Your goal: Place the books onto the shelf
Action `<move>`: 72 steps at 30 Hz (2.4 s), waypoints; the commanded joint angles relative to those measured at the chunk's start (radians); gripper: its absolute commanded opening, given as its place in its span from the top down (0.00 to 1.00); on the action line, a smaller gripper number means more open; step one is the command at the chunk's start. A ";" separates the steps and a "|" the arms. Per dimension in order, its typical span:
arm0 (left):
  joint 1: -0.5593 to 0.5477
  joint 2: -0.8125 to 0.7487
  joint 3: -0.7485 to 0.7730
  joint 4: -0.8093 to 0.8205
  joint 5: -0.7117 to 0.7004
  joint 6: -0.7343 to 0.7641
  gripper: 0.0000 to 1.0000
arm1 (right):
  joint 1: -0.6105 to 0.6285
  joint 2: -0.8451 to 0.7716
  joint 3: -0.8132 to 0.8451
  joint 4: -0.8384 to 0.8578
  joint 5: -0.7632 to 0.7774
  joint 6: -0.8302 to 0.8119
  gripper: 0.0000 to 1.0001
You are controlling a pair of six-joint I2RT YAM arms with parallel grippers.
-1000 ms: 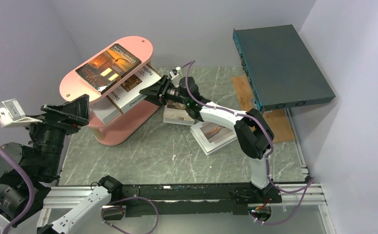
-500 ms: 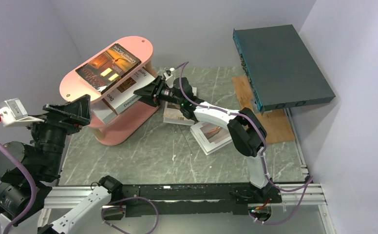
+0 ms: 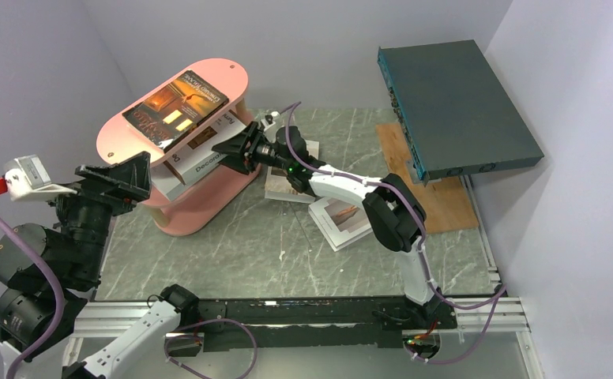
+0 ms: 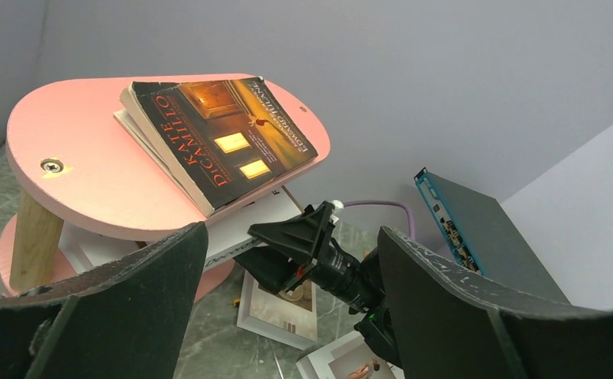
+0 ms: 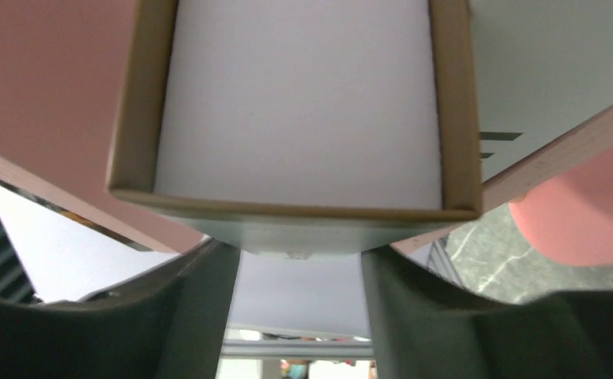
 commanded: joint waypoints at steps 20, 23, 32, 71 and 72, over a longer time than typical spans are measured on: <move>0.002 0.030 0.027 -0.036 -0.025 -0.067 0.15 | -0.011 -0.269 -0.185 -0.138 0.112 -0.310 0.04; 0.002 0.036 0.022 -0.029 -0.015 -0.062 0.15 | -0.031 -0.296 -0.213 -0.141 0.104 -0.332 0.07; 0.002 0.023 -0.002 -0.005 -0.015 -0.054 0.15 | -0.071 -0.339 -0.252 -0.238 0.174 -0.430 0.68; 0.002 0.021 -0.022 0.006 -0.001 -0.071 0.15 | -0.028 -0.081 0.121 -0.261 0.045 -0.383 1.00; 0.003 0.020 -0.023 0.006 -0.001 -0.070 0.15 | -0.021 -0.076 0.131 -0.261 0.040 -0.383 1.00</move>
